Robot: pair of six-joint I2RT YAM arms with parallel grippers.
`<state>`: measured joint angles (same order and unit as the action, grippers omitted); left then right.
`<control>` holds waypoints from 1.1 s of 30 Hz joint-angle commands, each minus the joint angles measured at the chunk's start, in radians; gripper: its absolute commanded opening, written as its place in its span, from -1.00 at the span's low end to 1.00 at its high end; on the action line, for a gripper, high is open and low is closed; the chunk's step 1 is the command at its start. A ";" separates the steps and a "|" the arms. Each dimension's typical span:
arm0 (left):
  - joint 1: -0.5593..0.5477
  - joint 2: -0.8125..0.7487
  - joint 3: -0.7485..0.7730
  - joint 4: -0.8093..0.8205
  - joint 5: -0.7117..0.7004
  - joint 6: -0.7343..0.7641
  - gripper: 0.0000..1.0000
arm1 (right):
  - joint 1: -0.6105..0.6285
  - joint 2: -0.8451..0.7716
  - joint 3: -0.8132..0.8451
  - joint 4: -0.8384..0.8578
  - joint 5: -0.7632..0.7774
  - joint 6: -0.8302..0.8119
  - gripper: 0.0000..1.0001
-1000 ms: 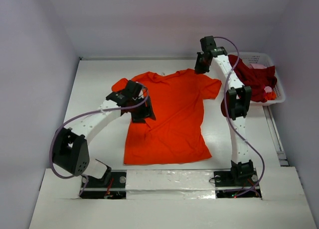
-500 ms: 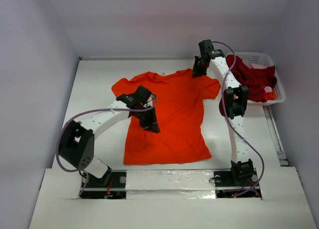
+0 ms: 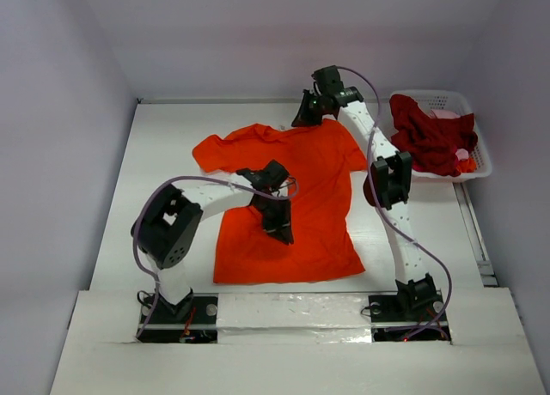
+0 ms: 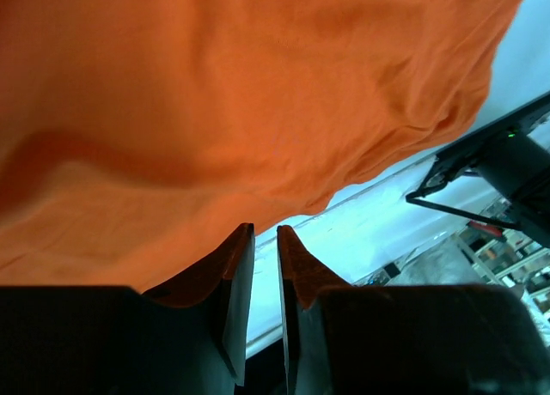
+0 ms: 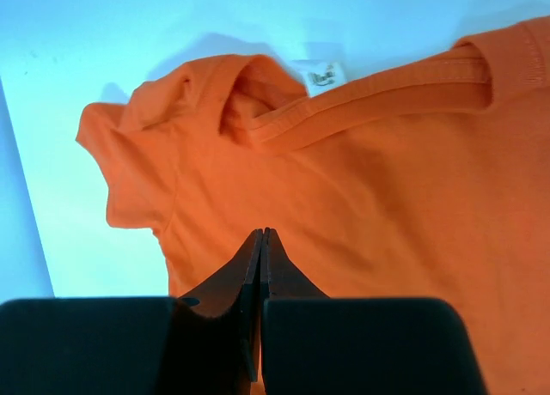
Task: Fold and stack the t-shirts
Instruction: Flatten out the tshirt
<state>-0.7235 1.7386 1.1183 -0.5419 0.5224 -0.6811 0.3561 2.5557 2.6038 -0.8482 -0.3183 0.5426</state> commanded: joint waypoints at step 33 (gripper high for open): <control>-0.054 0.274 0.155 -0.050 0.017 0.115 -0.66 | -0.046 0.067 -0.019 -0.181 0.311 0.069 -1.00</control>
<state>-0.7727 1.9873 1.2705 -0.5724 0.5419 -0.5964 0.3176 2.5969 2.5515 -1.0092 -0.0299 0.6071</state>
